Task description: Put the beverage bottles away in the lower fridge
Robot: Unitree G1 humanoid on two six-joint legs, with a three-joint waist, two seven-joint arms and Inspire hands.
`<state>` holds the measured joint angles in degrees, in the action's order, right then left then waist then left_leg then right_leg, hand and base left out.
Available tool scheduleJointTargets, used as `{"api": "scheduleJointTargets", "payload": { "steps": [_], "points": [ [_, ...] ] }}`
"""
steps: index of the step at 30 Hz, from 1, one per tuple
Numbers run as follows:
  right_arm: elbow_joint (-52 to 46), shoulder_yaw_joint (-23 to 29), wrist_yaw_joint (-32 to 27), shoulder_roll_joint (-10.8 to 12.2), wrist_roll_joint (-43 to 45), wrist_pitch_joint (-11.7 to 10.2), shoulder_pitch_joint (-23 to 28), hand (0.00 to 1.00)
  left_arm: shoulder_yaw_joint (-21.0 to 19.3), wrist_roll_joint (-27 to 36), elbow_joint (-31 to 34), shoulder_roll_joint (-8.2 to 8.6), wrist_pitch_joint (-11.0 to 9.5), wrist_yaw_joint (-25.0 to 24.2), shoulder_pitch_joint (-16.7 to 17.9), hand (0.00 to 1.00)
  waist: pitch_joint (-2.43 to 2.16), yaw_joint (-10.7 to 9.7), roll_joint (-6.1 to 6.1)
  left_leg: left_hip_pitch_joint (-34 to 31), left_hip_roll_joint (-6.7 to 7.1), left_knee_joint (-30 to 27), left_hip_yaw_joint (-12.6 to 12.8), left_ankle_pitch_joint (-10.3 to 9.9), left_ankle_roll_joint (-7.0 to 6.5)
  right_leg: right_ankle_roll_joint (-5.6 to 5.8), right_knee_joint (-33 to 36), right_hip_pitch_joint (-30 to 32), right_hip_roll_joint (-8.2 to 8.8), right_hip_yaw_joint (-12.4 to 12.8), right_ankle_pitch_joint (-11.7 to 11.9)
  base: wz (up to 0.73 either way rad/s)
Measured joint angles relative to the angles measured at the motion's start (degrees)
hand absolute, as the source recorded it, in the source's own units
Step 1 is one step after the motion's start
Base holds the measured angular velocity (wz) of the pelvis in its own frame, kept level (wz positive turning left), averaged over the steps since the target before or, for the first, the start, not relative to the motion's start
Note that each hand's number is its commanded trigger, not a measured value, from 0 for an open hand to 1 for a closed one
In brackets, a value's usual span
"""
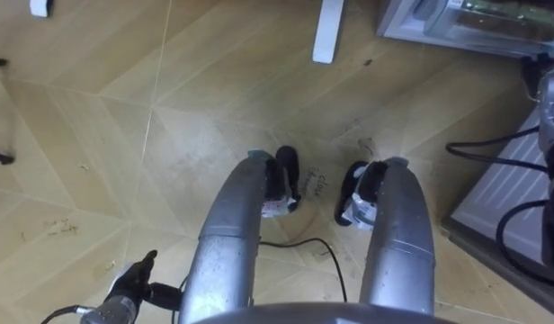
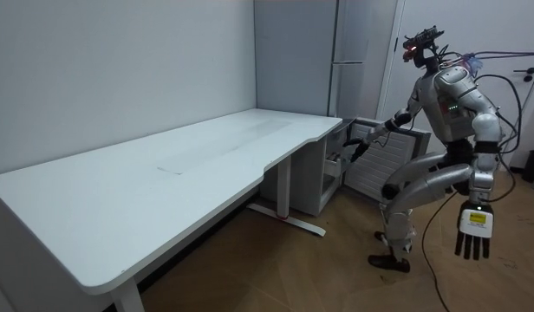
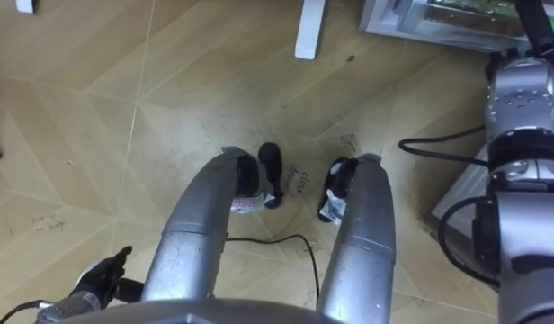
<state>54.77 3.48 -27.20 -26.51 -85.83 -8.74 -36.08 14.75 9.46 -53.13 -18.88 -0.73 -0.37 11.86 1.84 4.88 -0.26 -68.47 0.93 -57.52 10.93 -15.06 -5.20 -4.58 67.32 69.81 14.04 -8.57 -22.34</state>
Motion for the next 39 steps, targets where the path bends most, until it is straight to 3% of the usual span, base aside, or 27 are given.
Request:
{"api": "scheduleJointTargets", "payload": {
  "steps": [10, 15, 23, 29, 39],
  "points": [
    [-0.06, 0.01, -4.32, -0.33, 0.51, -0.19, -1.93, 0.00, 0.24, -0.05, -1.41, -0.01, -0.67, 0.99, 0.62, 0.00, -0.03, 0.09, 0.06, 0.35, 0.14, -0.19, -0.66, 0.21, 0.36, -0.18, 0.23, -0.73, 0.05, -0.67, -0.95, 0.02],
    [-4.69, 0.01, -7.08, -0.55, 0.84, -1.30, -2.18, 0.00, 0.23, -0.17, -1.47, -0.01, -0.68, 1.38, 1.68, 0.00, -0.11, 0.27, 0.19, 0.64, 0.18, 0.00, -0.77, 0.34, 0.82, -0.75, 0.62, -0.74, 0.03, -0.66, -1.41, 0.01],
    [-6.82, -0.20, -7.49, -0.95, 0.73, -3.21, -3.90, 0.00, 0.37, -0.07, -2.00, 0.01, -1.36, 1.39, 2.12, 0.00, -0.14, 0.95, 0.25, 1.59, 0.70, 0.03, -1.64, 0.31, 1.91, -1.74, 1.82, -1.69, 0.79, -1.38, -2.74, 0.09],
    [-13.58, -0.20, -9.01, -0.86, 0.53, -4.09, -3.71, 0.00, 0.22, -0.07, -1.98, 0.01, -2.53, 1.37, 3.22, 0.00, -0.21, 0.10, 0.44, 1.86, 0.62, -0.03, -2.90, 0.13, 2.66, -2.69, 1.66, -2.83, 0.84, -2.85, -3.27, 0.05],
    [-13.59, -0.59, -9.00, -0.87, 0.57, -4.35, -3.73, 0.00, 0.28, -0.06, -1.96, 0.01, -3.44, 1.37, 3.24, 0.00, -0.39, 0.28, 0.79, 2.18, 0.73, 0.11, -2.95, 0.14, 2.68, -2.70, 1.56, -3.11, 0.83, -2.84, -3.40, 0.00]
  ]
}}
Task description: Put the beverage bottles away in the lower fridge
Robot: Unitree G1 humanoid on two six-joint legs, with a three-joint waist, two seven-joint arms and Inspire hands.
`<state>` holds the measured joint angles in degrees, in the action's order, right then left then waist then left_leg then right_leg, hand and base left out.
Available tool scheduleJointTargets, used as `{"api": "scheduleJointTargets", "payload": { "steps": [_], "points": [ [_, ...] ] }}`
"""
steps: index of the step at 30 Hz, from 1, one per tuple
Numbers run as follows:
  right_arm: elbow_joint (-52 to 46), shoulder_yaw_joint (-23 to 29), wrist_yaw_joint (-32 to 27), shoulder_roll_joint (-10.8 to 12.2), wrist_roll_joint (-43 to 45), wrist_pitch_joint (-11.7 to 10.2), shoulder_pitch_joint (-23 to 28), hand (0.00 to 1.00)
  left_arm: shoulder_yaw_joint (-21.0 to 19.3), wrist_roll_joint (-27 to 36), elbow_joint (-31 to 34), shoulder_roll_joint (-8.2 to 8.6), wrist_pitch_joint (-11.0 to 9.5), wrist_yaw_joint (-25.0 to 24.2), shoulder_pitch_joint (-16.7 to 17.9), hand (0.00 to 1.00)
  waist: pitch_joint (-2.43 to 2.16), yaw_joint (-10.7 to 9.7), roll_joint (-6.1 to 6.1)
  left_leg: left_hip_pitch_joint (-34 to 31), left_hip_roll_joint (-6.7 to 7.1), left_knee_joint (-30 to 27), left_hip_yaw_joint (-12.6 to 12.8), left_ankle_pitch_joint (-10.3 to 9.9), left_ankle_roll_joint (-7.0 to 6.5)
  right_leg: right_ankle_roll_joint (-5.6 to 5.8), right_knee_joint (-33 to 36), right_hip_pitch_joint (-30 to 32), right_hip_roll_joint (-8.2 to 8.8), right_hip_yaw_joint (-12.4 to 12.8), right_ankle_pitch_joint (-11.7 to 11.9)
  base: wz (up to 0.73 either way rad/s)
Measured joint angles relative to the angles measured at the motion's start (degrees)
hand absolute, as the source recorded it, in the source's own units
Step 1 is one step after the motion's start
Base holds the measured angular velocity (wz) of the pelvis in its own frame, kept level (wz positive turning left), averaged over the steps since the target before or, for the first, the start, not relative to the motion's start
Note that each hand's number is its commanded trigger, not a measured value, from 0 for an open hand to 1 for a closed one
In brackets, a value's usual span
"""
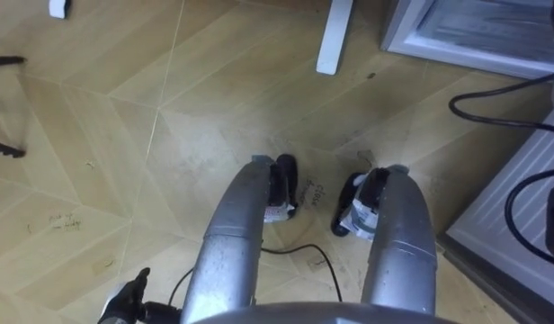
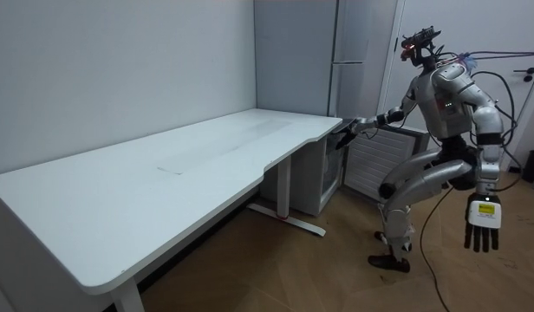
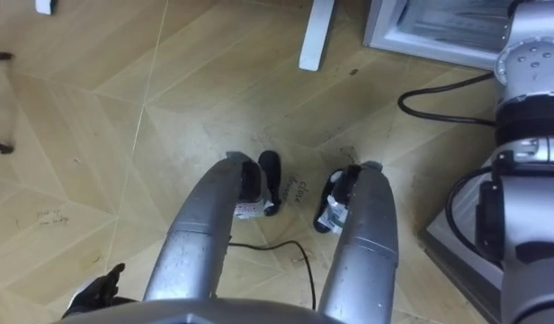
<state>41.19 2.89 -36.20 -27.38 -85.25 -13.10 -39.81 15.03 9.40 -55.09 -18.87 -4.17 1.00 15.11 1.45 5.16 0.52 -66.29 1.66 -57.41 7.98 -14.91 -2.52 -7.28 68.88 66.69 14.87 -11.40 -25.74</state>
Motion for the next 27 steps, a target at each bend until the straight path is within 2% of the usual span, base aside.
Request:
{"api": "scheduleJointTargets", "payload": {
  "steps": [14, 17, 19, 20, 21, 22, 24, 27],
  "points": [
    [1.82, -1.78, 0.95, 0.15, -0.05, 0.28, 0.49, 0.00, -0.02, -0.15, 0.45, -0.31, 0.28, -0.52, 0.66, 0.00, 0.13, -0.10, -0.10, 3.02, -0.11, 2.18, -0.10, 0.38, 0.58, 0.32, -2.39, -3.25, -0.24, -0.65, 0.44, -0.01],
    [6.19, -1.81, 5.04, 0.14, -0.23, 0.70, 0.44, 0.00, 1.01, -0.04, 0.73, -0.41, 0.68, -0.64, 0.63, 0.00, 0.30, 0.33, -0.38, 4.59, -0.51, 3.32, -0.32, 0.38, 0.57, 0.97, -4.30, -5.00, -1.34, -0.66, 0.95, -0.09],
    [9.27, -2.96, 7.84, 0.13, -0.19, 0.98, 0.56, 0.00, 1.00, -0.03, 0.72, -0.60, 1.78, -0.66, 0.68, 0.00, 0.54, 0.40, -0.74, 6.01, -0.99, 3.85, -0.56, 0.26, 0.48, 1.30, -5.65, -6.74, -2.22, -0.86, 1.17, -0.09],
    [11.11, -3.59, 9.73, 0.10, -0.13, 1.64, 0.91, 0.00, 1.00, -0.02, 1.00, -0.98, 2.45, -0.65, 0.73, 0.00, 0.68, 0.39, -0.99, 7.04, -1.01, 4.33, -0.87, 0.13, 0.53, 1.31, -6.58, -8.21, -2.46, -1.38, 1.21, -0.06],
    [13.83, -4.35, 11.80, 0.01, 0.06, 2.46, 1.02, 0.00, 1.02, 0.02, 1.73, -1.65, 2.91, -0.63, 0.69, 0.00, 1.13, 0.37, -1.72, 8.28, -1.01, 4.86, -1.02, 0.03, 0.63, 1.33, -7.23, -9.50, -2.72, -1.43, 1.19, -0.03],
    [15.14, -4.73, 12.91, -0.12, 0.34, 2.77, 1.02, 0.00, 1.05, 0.05, 2.21, -2.11, 3.00, -0.67, 0.66, 0.00, 1.34, 0.45, -2.06, 8.84, -1.01, 5.04, -1.17, -0.03, 0.71, 1.31, -7.47, -10.18, -2.78, -1.54, 1.17, 0.04],
    [20.36, -5.73, 17.78, -0.76, 2.11, 4.49, 2.21, 0.00, 0.94, 0.04, 2.76, -3.21, 3.51, -1.00, -0.49, 0.00, 1.43, 0.15, -2.29, 10.80, -1.04, 6.18, -2.13, 0.00, 0.73, 1.00, -9.30, -13.27, -2.91, -3.12, 1.30, 0.16],
    [25.21, -6.68, 23.65, -1.45, 3.92, 7.07, 4.31, 0.00, 0.91, -0.31, 2.60, -3.52, 3.75, -1.92, -1.16, 0.00, 1.45, 0.14, -2.35, 13.98, -0.83, 7.75, -3.19, 0.01, 0.67, 1.08, -11.78, -17.57, -2.91, -4.70, 1.25, 0.12]
  ]
}}
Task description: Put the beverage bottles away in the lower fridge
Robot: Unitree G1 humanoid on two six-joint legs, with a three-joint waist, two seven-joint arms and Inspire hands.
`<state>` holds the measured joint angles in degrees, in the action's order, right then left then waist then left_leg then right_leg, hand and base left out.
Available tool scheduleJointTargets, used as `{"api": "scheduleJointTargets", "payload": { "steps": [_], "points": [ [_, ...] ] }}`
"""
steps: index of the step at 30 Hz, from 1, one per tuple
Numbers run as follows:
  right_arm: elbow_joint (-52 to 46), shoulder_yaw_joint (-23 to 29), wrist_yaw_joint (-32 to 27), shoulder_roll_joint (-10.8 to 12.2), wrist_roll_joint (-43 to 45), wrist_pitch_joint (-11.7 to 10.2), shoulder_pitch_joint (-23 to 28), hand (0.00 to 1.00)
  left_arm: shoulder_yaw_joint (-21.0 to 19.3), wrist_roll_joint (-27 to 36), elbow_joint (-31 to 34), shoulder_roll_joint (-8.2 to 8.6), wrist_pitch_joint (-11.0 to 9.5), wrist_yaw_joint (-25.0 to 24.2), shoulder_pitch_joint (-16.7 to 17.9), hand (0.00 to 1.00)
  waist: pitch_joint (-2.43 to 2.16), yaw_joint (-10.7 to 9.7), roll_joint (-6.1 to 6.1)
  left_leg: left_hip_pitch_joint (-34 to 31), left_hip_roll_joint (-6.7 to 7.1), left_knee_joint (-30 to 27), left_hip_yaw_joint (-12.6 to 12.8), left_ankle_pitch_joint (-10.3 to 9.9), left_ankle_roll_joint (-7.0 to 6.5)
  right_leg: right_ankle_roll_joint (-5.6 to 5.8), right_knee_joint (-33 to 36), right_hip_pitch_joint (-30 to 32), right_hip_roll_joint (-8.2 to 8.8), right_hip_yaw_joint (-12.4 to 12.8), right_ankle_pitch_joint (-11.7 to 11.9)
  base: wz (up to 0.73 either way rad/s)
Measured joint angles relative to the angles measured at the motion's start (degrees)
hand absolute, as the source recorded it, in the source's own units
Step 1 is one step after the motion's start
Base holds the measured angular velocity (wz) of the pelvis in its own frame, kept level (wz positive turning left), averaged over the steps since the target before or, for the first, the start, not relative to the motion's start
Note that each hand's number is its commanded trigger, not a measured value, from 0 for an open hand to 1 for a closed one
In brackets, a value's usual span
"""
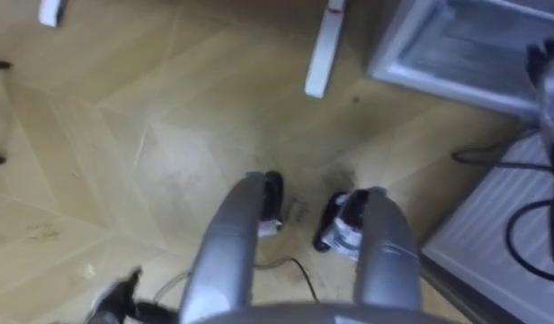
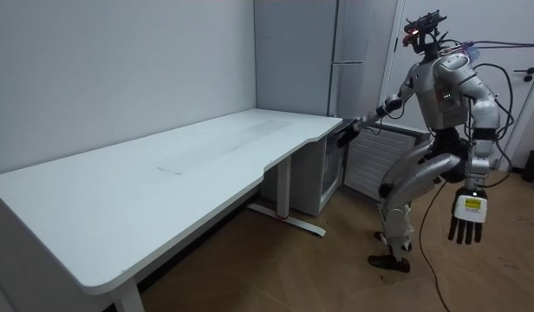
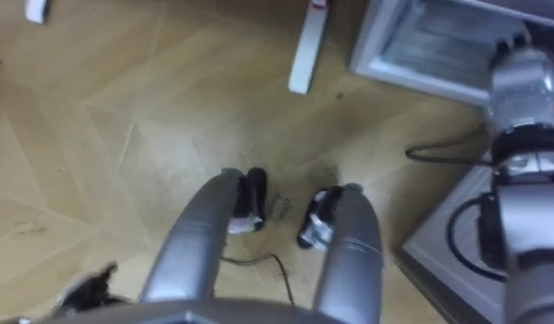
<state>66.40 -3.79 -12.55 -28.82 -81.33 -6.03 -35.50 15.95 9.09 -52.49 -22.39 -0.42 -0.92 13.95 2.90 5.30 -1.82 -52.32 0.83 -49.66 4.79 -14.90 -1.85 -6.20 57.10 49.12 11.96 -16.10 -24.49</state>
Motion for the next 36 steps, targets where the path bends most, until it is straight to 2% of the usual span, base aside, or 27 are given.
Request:
{"api": "scheduleJointTargets", "payload": {
  "steps": [4, 5, 9, 11, 14, 16, 18, 19, 21, 23, 24, 25, 26, 29, 31, 34, 35, 36],
  "points": [
    [7.09, -0.02, 6.12, -1.39, 6.58, 1.95, 3.06, 0.00, -0.18, -0.42, -0.25, -0.89, 0.99, -1.25, -0.06, 0.00, -0.07, -0.10, 0.19, 2.79, -0.04, 0.94, -1.66, -0.53, 0.11, 0.13, -3.11, -4.84, -0.55, -2.80, 0.01, 0.16],
    [10.18, -0.06, 8.09, -1.42, 10.86, 2.25, 4.34, 0.00, -0.24, -0.80, -0.83, -1.05, 1.46, -1.41, -0.37, 0.00, -0.05, -0.08, 0.27, 4.17, -0.09, 1.49, -2.39, -0.71, 0.23, 0.38, -4.48, -6.85, -1.11, -3.36, 0.00, 0.15],
    [14.45, -1.27, 11.41, -1.20, 22.17, 4.85, 9.60, 0.00, -0.16, -1.82, -3.47, -0.88, 2.21, -2.51, -2.89, 0.00, -0.02, 1.30, 1.48, 9.85, -0.11, 4.36, -3.51, -0.95, 0.49, 1.29, -8.98, -13.32, -2.40, -4.11, 0.54, 0.05],
    [14.82, -2.58, 12.87, -0.88, 25.86, 4.99, 11.64, 0.00, -0.24, -1.87, -5.00, -0.76, 2.25, -2.65, -4.76, 0.00, -0.07, 1.70, 2.24, 12.05, -0.04, 5.71, -3.63, -0.95, 0.48, 1.50, -10.27, -15.56, -2.41, -4.39, 0.65, 0.02],
    [15.40, -3.43, 15.20, 1.27, 31.45, 5.91, 13.81, 0.00, -0.41, -2.60, -7.27, -0.49, 2.43, -2.55, -7.74, 0.00, -0.37, 1.49, 2.91, 15.35, -0.07, 7.83, -3.45, -0.86, 0.60, 1.68, -12.14, -18.71, -2.46, -4.56, 0.76, 0.00],
    [15.34, -3.45, 16.90, 2.92, 34.24, 6.24, 15.42, 0.00, -1.08, -4.31, -7.46, 0.09, 2.33, -2.47, -8.32, 0.00, -0.54, 1.27, 3.03, 17.37, -0.04, 9.04, -3.23, -0.83, 0.66, 1.75, -13.22, -20.56, -2.49, -4.57, 0.80, -0.02],
    [15.46, -4.17, 18.25, 5.47, 37.44, 6.38, 18.42, 0.00, -2.67, -4.75, -9.29, 1.69, 1.67, -2.54, -8.74, 0.00, -0.76, 1.29, 3.29, 21.19, -0.16, 11.36, -3.14, -0.78, 0.77, 2.09, -16.11, -24.35, -3.19, -4.64, 1.23, -0.05],
    [15.49, -4.24, 18.81, 6.07, 38.25, 6.46, 19.27, 0.00, -2.89, -4.75, -9.75, 1.94, 1.65, -2.64, -8.72, 0.00, -0.88, 1.29, 3.28, 22.23, -0.17, 12.07, -3.26, -0.76, 0.81, 2.14, -16.90, -25.34, -3.33, -4.65, 1.36, -0.03],
    [15.76, -5.07, 20.69, 7.66, 39.43, 6.61, 23.55, 0.00, -4.06, -4.79, -11.19, 2.91, 1.64, -3.03, -8.23, 0.00, -1.69, 0.77, 3.56, 25.80, -0.17, 14.82, -3.53, -0.63, 0.98, 2.70, -20.90, -29.62, -4.28, -5.40, 2.12, 0.04],
    [15.69, -4.98, 21.16, 8.99, 41.26, 6.72, 26.37, 0.00, -5.31, -5.40, -11.79, 3.71, 1.27, -2.98, -6.98, 0.00, -1.84, 0.49, 3.47, 28.95, -0.35, 16.98, -3.44, -0.53, 1.08, 3.08, -24.05, -32.86, -5.17, -5.22, 2.91, -0.03],
    [15.62, -4.98, 21.52, 9.94, 42.84, 6.72, 27.87, 0.00, -6.41, -6.13, -11.78, 4.13, 1.28, -2.98, -5.86, 0.00, -2.12, -0.18, 3.07, 30.73, -0.36, 18.37, -3.30, -0.47, 1.15, 3.23, -25.78, -34.78, -5.35, -5.56, 3.24, -0.03],
    [15.61, -4.96, 21.96, 10.87, 43.72, 6.73, 29.26, 0.00, -7.14, -6.29, -11.97, 4.41, 1.27, -2.85, -5.13, 0.00, -2.12, -0.47, 2.63, 32.94, -0.36, 19.44, -3.16, -0.36, 1.19, 3.48, -27.66, -37.06, -5.74, -5.53, 3.64, -0.03],
    [15.61, -4.97, 22.10, 11.22, 43.80, 6.74, 29.96, 0.00, -7.17, -6.29, -12.21, 4.52, 1.26, -2.79, -4.76, 0.00, -2.10, -0.50, 2.44, 34.00, -0.43, 20.13, -3.08, -0.31, 1.22, 3.59, -28.75, -38.17, -6.06, -5.38, 3.98, -0.11],
    [14.58, -4.85, 22.69, 12.51, 44.70, 6.53, 32.64, 0.00, -9.10, -6.75, -13.58, 5.68, 0.67, -1.79, -3.88, 0.00, -2.50, -0.95, 1.58, 38.75, -1.01, 23.35, -2.09, -0.24, 1.26, 4.11, -33.98, -42.85, -7.34, -4.81, 5.52, -0.17],
    [13.14, -4.72, 23.25, 13.52, 45.90, 5.87, 34.88, 0.00, -9.54, -7.93, -13.60, 6.38, -0.02, -1.35, -2.67, 0.00, -2.53, -1.39, 1.02, 43.04, -0.97, 25.84, -1.67, -0.24, 1.27, 4.60, -37.49, -47.20, -7.91, -4.33, 6.31, -0.15],
    [11.55, -2.99, 23.64, 14.51, 48.22, 5.62, 36.86, 0.00, -11.83, -11.21, -13.06, 7.69, 0.01, -0.90, -2.21, 0.00, -2.62, -2.32, 0.69, 45.29, -0.86, 27.26, -1.67, -0.25, 1.27, 5.01, -39.40, -49.63, -8.03, -4.27, 6.56, 0.00],
    [11.01, -2.57, 23.79, 14.83, 49.25, 5.32, 37.81, 0.00, -12.04, -12.04, -12.67, 8.13, -0.02, -0.87, -2.25, 0.00, -2.52, -2.58, 0.62, 45.80, -0.88, 27.49, -1.50, -0.25, 1.27, 5.11, -39.81, -50.05, -8.11, -3.96, 6.67, -0.16],
    [10.75, -1.70, 23.88, 15.37, 51.08, 4.84, 38.42, 0.00, -13.07, -12.83, -12.70, 8.64, -0.04, -0.88, -2.07, 0.00, -2.58, -2.58, 0.52, 46.70, -1.01, 28.18, -0.48, -0.25, 1.27, 5.14, -40.13, -50.40, -8.28, -3.02, 6.85, -0.25]
  ]
}}
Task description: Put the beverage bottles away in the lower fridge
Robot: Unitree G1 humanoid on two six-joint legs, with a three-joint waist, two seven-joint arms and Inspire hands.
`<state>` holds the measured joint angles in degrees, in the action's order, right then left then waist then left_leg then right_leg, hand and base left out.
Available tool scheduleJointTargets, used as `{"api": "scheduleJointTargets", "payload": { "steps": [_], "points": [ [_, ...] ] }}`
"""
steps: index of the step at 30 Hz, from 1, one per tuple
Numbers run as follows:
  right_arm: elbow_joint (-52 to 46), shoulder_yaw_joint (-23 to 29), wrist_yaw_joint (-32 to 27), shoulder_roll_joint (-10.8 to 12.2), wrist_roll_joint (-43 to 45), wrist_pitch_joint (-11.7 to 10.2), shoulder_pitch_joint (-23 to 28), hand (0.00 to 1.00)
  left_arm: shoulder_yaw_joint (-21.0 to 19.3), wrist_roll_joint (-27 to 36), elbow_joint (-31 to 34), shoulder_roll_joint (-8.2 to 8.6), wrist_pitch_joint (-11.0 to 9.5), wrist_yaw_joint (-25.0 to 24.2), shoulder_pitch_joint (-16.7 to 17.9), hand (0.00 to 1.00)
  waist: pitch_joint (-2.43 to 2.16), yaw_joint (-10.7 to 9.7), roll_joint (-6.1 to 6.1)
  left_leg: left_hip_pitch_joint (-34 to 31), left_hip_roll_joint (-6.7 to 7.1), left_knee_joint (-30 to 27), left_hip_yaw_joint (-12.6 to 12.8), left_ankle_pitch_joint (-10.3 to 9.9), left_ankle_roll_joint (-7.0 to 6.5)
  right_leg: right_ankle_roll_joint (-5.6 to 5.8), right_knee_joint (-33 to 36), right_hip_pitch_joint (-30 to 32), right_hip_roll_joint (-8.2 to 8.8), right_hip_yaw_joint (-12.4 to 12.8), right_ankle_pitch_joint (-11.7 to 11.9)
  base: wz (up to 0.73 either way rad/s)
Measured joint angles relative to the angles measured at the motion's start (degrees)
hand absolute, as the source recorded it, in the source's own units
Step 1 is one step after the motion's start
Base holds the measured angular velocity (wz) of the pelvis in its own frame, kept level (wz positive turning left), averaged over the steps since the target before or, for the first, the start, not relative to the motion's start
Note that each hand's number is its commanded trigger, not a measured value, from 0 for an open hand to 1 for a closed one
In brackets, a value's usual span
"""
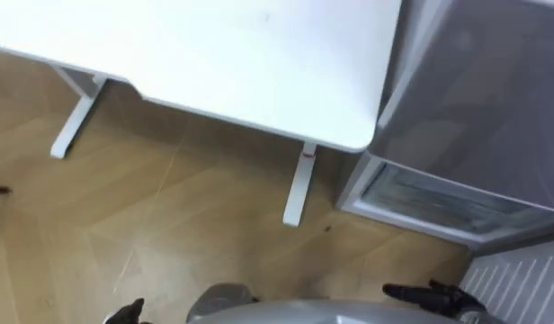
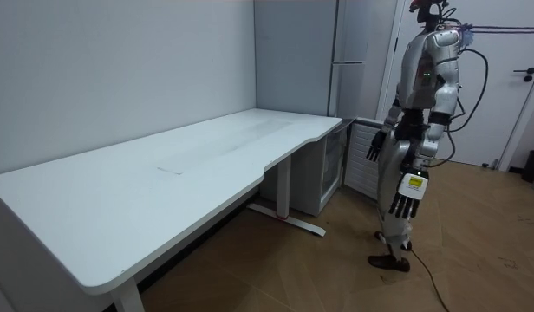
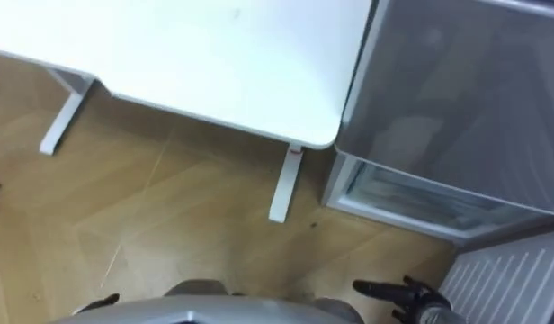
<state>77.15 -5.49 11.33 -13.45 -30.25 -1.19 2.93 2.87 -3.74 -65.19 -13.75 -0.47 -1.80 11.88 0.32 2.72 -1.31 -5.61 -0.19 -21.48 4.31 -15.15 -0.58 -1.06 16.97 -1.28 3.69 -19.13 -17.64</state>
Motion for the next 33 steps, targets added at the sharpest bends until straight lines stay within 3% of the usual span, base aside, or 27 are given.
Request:
{"api": "scheduleJointTargets", "payload": {
  "steps": [5, 12, 15, 19, 21, 26, 30, 33],
  "points": [
    [-1.58, 0.75, -0.54, 1.54, 5.94, -1.24, 1.23, 0.00, -1.13, -0.99, -0.21, 0.66, 0.08, 0.02, 0.67, 0.00, 0.00, -0.89, 0.34, 1.76, -0.12, 1.06, 1.17, -0.01, 0.01, -0.17, -0.67, -0.88, -0.65, 1.82, 0.64, -0.24],
    [-1.73, 2.54, -2.98, 2.66, 6.36, -1.90, 2.28, 0.00, -2.82, -3.28, -0.07, 2.70, 0.50, 0.11, 0.90, 0.00, 0.26, -1.58, 0.44, 4.56, -0.42, 2.18, 2.34, -0.09, 0.14, -0.25, -1.58, -2.72, -1.09, 3.85, 0.90, -0.13],
    [-1.98, 3.02, -3.17, 2.75, 10.02, -1.79, 1.93, 0.00, -3.49, -4.22, -0.09, 2.89, 1.09, -0.12, 1.05, 0.00, 0.24, -0.76, 0.41, 5.22, -1.08, 2.04, 3.64, -0.29, 0.27, -0.27, -1.37, -2.47, -1.54, 6.00, 0.97, -0.26],
    [-4.76, 3.38, -3.18, 2.71, 18.66, -1.78, 1.49, 0.00, -6.86, -6.05, 0.07, 3.69, 2.21, -1.37, 1.07, 0.00, 0.09, -0.44, 0.45, 6.74, -1.26, 2.14, 3.49, -0.59, 0.48, -0.43, -1.32, -2.47, -2.30, 9.31, 1.51, -0.43],
    [-5.42, 3.25, -3.42, 2.75, 19.83, -1.74, 1.50, 0.00, -7.19, -5.96, 0.08, 4.13, 2.25, -1.52, 0.95, 0.00, 0.23, -0.17, 0.28, 7.39, -1.26, 2.40, 3.52, -0.59, 0.48, -0.38, -1.25, -2.42, -2.48, 10.76, 1.72, -0.36],
    [-5.87, 2.92, -5.55, 2.77, 21.30, -1.70, 1.45, 0.00, -7.03, -6.10, -0.09, 4.03, 2.51, -1.62, -0.06, 0.00, 0.03, 0.36, 0.56, 8.63, -1.26, 3.92, 3.36, -0.59, 0.47, -0.37, -1.33, -1.82, -2.74, 12.90, 2.57, -0.35],
    [-5.92, 4.54, -7.56, 3.03, 23.11, -1.77, 0.75, 0.00, -7.01, -6.14, -0.29, 3.66, 2.47, -1.89, -0.26, 0.00, -0.06, -1.07, 0.03, 8.35, -1.12, 3.95, 3.36, -0.61, 0.43, -0.11, -1.28, -1.24, -2.67, 13.74, 2.94, -0.06],
    [-7.40, 5.71, -8.45, 2.78, 23.25, -1.78, -0.14, 0.00, -7.11, -6.33, -0.62, 3.27, 1.74, -2.64, -0.71, 0.00, 0.13, -1.12, 0.14, 8.19, -1.08, 4.02, 3.38, -0.60, 0.41, 0.00, -1.13, -0.45, -2.74, 14.60, 3.48, -0.21]
  ]
}}
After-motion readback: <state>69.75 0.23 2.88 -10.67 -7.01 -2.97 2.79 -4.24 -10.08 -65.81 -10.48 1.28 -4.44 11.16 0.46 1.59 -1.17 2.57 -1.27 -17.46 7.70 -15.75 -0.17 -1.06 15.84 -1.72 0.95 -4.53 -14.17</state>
